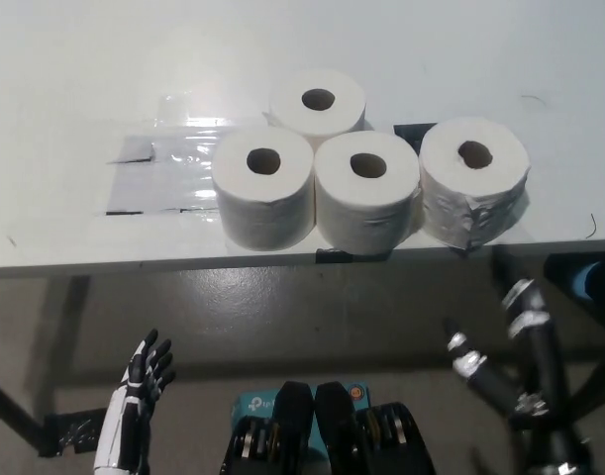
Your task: A few rolls of toilet paper are kept infront of the robot and the robot uses its right hand to lift one of the rolls and and places it on top of the other rolls to stack it.
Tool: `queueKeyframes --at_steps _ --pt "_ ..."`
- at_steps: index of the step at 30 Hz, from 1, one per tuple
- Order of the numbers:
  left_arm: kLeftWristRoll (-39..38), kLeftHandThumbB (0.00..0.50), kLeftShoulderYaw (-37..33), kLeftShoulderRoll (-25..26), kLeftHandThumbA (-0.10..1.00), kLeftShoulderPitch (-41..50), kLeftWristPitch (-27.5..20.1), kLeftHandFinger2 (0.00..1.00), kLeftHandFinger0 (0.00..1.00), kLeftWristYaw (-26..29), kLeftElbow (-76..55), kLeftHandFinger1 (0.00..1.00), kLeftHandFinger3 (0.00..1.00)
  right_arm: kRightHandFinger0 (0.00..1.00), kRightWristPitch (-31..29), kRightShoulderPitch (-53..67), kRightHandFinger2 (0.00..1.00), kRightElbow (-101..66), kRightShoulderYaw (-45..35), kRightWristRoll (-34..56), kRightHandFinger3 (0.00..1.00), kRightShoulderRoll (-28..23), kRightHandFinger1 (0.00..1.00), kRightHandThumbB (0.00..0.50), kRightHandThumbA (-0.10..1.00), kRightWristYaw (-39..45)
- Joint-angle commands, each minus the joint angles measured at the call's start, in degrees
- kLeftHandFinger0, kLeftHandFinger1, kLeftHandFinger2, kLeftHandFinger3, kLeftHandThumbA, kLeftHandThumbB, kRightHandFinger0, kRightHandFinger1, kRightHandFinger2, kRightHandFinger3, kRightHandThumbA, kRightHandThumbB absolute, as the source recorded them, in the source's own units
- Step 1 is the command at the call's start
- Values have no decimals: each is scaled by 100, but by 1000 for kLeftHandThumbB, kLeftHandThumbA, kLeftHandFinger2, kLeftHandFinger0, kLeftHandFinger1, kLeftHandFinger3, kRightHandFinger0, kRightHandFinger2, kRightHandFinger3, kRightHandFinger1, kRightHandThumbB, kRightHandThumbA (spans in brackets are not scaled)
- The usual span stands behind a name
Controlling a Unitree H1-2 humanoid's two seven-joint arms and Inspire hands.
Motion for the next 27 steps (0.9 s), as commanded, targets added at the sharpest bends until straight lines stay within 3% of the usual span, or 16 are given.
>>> queueKeyframes --at_steps 1,4,5,7,8,11,12,16,18,21,24,27 --pt "38 0 94 128 1000 -118 -235 1000 1000 28 -381 1000 1000 1000 2424 -2007 1000 -2813 -947 166 1000 -1488 1000 265 693 639" --pt "35 0 89 123 1000 -79 -254 1000 1000 24 -386 1000 1000 1000 3270 -2802 1000 -2601 -889 360 1000 -2225 1000 298 857 1113" --pt "42 0 86 127 1000 -79 -254 1000 1000 23 -383 1000 1000 1000 3748 -3186 1000 -2402 -825 619 1000 -2465 1000 362 879 1283" --pt "51 0 78 131 1000 -85 -269 1000 1000 18 -375 1000 1000 1000 4300 -3702 1000 -2055 -691 813 1000 -2809 1000 399 911 1562" --pt "45 0 78 137 1000 -102 -255 1000 1000 12 -367 1000 1000 1000 4320 -4031 1000 -1666 -507 647 1000 -3057 1000 386 965 1861" --pt "72 0 59 150 1000 -140 -242 1000 1000 0 -360 1000 1000 1000 4365 -4779 1000 -520 -78 663 1000 -3313 1000 343 984 2484" --pt "70 0 55 156 1000 -149 -247 1000 1000 -8 -356 1000 1000 1000 4365 -4944 1000 -208 59 637 1000 -3352 1000 367 1000 2686" --pt "84 0 60 150 1000 -183 -179 1000 1000 9 -393 1000 1000 1000 4361 -5683 1000 989 962 -62 1000 -3508 1000 385 1000 3525" --pt "81 16 63 165 1000 -186 -189 1000 1000 1 -363 1000 1000 1000 4127 -6043 1000 1752 1356 -284 1000 -3472 1000 407 1000 3882" --pt "68 9 78 182 1000 -172 -144 1000 1000 -5 -391 1000 1000 1000 3874 -6611 1000 3050 2026 -599 1000 -3271 1000 360 1000 4485" --pt "82 1 68 156 1000 -165 -158 1000 1000 16 -389 1000 1000 1000 3898 -6900 1000 3683 2510 -911 1000 -3139 1000 399 1000 4779" --pt "64 9 71 147 1000 -165 -155 1000 1000 16 -381 1000 1000 1000 3577 -7164 1000 4324 2922 -1135 1000 -2982 1000 368 1000 4940"
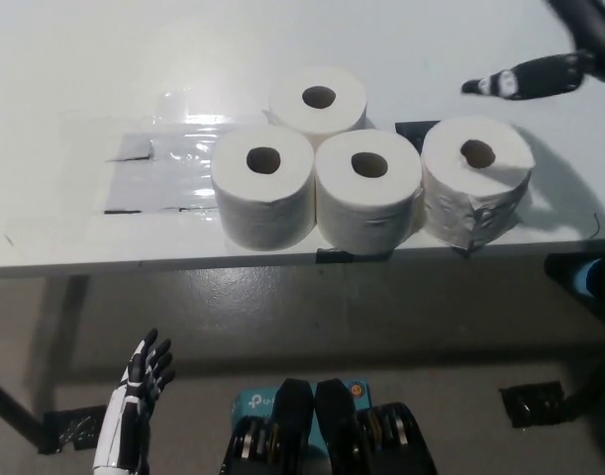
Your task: A few rolls of toilet paper are kept infront of the robot and the robot uses its right hand to lift one of the rolls and and places it on top of the other rolls to stack it.
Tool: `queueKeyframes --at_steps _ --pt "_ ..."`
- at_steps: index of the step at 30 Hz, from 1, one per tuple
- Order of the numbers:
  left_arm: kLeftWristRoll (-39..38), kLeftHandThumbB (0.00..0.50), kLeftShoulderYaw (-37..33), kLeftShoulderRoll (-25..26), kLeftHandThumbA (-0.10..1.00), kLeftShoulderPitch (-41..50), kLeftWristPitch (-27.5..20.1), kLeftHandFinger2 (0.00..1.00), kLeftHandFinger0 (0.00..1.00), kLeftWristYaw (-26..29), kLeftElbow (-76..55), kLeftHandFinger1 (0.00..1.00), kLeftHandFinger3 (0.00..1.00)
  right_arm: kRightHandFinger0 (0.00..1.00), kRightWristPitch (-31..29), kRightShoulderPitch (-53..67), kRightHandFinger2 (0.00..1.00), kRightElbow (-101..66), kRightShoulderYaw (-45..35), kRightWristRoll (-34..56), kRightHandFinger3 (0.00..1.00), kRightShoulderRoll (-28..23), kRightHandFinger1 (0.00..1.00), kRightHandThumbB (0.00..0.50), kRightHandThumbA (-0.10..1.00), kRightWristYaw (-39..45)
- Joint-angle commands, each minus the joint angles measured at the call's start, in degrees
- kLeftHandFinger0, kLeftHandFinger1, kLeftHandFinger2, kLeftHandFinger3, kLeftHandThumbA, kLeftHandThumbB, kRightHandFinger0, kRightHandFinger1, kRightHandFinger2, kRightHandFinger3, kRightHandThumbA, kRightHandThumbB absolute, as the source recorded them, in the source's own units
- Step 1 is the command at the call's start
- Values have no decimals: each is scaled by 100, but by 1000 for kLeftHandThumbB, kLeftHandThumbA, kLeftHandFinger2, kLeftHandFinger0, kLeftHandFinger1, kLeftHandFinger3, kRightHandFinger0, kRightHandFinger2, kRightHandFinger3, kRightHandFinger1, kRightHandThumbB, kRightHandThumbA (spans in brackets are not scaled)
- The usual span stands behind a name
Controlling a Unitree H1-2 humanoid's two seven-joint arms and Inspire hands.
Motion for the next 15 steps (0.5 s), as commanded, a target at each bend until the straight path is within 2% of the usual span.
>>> queueKeyframes --at_steps 1,3,4,8,13,15 --pt "65 9 71 137 1000 -141 -194 1000 1000 13 -371 1000 1000 1000 742 -2095 1000 2206 1579 -1064 1000 -295 1000 366 1000 2744" --pt "36 0 72 137 1000 -140 -251 1000 1000 1 -363 1000 1000 1000 340 -2280 1000 2673 1827 -1165 1000 -201 1000 363 1000 2845" --pt "34 2 73 136 1000 -138 -220 1000 1000 2 -373 1000 1000 1000 176 -2356 1000 2868 1902 -1137 1000 -165 1000 344 1000 2913" --pt "37 3 79 144 1000 -132 -198 1000 1000 6 -369 1000 1000 1000 20 -2736 1000 3562 2216 -1117 1000 0 1000 312 1000 3204" --pt "22 0 95 188 1000 -133 -157 1000 1000 -11 -387 1000 1000 1000 93 -3002 1000 3941 2383 -1091 1000 53 1000 324 1000 3312" --pt "2 0 86 182 1000 -112 -139 1000 1000 -12 -389 1000 1000 1000 266 -3108 1000 4113 2452 -1168 1000 67 1000 369 1000 3245"
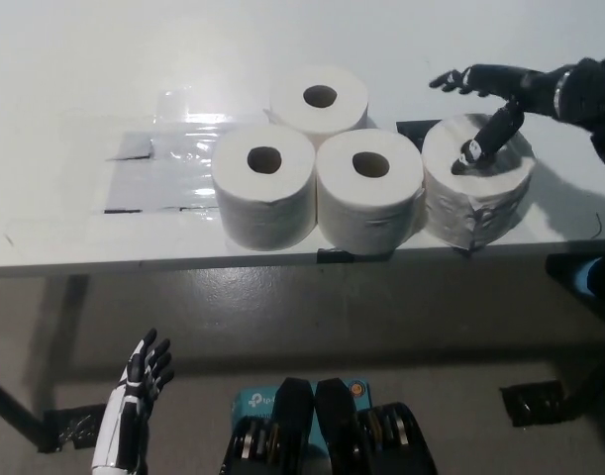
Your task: A few rolls of toilet paper are kept infront of the robot and the robot uses its right hand to lift one of the rolls and and places it on top of the other rolls to stack it.
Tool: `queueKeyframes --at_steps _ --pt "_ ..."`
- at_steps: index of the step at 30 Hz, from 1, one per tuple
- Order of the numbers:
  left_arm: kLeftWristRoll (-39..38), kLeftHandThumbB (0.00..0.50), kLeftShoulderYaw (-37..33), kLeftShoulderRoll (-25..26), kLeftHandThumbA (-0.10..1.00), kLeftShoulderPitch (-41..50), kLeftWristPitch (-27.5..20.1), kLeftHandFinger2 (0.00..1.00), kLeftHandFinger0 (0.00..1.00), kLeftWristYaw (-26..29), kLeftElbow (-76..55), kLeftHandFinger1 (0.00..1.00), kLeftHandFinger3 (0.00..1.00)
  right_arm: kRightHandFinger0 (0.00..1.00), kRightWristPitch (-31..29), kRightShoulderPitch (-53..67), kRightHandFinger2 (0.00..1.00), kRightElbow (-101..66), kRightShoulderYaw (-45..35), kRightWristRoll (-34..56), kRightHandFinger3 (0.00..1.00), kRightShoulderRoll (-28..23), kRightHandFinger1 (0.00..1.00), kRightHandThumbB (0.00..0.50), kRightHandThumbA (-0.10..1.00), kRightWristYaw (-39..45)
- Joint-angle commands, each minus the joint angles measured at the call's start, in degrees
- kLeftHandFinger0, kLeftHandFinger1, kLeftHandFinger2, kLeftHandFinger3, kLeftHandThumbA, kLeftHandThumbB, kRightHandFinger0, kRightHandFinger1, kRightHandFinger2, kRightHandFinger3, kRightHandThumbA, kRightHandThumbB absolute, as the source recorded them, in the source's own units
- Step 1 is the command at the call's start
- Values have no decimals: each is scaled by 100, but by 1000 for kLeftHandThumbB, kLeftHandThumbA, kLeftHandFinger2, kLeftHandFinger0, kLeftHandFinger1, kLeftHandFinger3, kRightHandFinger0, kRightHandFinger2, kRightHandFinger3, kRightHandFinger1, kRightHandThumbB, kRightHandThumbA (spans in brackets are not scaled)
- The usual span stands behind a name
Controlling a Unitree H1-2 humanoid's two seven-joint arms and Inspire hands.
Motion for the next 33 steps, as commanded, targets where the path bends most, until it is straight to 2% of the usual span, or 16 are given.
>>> queueKeyframes --at_steps 1,7,10,24,27,31,33 --pt "-17 0 82 114 1000 -82 -149 1000 1000 -16 -382 1000 1000 1000 159 -1468 1000 743 310 -578 1000 -98 1000 371 1000 1356" --pt "7 0 63 132 1000 -44 -127 1000 1000 -10 -403 1000 1000 1000 283 -1680 1000 1013 263 -548 1000 -40 1000 409 1000 1499" --pt "12 0 55 145 1000 -48 -124 1000 1000 -11 -395 1000 1000 1000 89 -1767 1000 1137 249 -591 1000 -12 1000 386 1000 1573" --pt "-24 0 59 157 1000 -67 -155 1000 1000 -12 -365 1000 1000 1000 78 -1662 1000 1180 -57 -697 1000 117 1000 388 1000 1570" --pt "-15 0 48 168 1000 -52 -110 1000 1000 -25 -426 1000 1000 1000 43 -1559 1000 1176 -96 -771 1000 179 1000 426 1000 1526" --pt "-26 0 56 167 1000 -54 -100 1000 1000 -23 -422 1000 1000 1000 -93 -1452 1000 1259 -121 -832 1000 292 1000 378 1000 1405" --pt "-14 0 43 161 1000 -39 -143 1000 1000 -23 -409 1000 1000 1000 -313 -1337 1000 1247 -163 -807 1000 319 1000 321 1000 1392"
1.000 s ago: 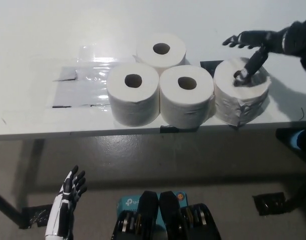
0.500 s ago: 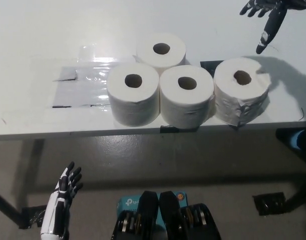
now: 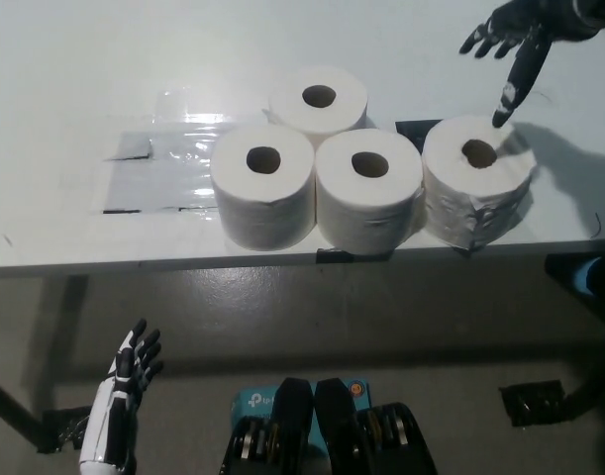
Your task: A few rolls of toilet paper are kept infront of the robot and the robot uses its right hand to lift one of the rolls and and places it on top of the other rolls to stack it.
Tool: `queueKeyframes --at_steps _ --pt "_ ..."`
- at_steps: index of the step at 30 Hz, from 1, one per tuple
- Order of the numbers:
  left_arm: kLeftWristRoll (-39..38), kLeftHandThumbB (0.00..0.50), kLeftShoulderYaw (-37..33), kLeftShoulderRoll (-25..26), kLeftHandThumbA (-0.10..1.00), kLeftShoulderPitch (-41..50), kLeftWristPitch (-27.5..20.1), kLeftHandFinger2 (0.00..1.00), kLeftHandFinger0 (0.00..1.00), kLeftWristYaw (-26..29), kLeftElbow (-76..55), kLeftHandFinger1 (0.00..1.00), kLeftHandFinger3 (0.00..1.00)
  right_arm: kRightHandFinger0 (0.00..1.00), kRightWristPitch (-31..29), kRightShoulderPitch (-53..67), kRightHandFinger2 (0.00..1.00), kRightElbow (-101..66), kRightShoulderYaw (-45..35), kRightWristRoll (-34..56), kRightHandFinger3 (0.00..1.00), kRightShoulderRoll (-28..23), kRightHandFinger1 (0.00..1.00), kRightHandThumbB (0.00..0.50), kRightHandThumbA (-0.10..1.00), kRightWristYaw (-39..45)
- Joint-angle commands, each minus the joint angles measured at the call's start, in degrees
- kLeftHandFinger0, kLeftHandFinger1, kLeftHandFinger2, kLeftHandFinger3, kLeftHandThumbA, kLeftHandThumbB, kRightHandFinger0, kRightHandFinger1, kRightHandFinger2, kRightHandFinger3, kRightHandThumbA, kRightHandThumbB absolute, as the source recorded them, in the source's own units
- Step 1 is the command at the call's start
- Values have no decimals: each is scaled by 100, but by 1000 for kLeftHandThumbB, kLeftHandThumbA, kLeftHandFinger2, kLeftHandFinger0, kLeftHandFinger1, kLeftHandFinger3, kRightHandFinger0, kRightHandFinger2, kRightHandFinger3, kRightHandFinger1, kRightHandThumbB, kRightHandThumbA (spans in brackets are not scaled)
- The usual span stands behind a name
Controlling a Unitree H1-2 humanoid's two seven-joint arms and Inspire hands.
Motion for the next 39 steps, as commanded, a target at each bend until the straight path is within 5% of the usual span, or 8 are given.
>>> queueKeyframes --at_steps 1,6,14,39 --pt "-39 0 34 35 1000 -28 -134 1000 1000 -24 -190 1000 1000 1000 -316 -139 1000 142 -167 -106 1000 99 1000 320 1000 -130" --pt "-30 0 31 33 1000 -43 -143 1000 1000 -20 -209 1000 1000 1000 -340 -97 1000 431 -247 -153 1000 242 1000 333 1000 -332" --pt "-53 11 31 60 1000 -39 -199 1000 1000 -48 -189 1000 1000 1000 -519 -72 1000 783 -473 -183 1000 370 1000 256 1000 -591" --pt "-37 6 42 60 1000 -14 -256 1000 1000 -38 -147 1000 1000 1000 -730 -248 1000 843 -490 -581 1000 254 1000 304 1000 -880"
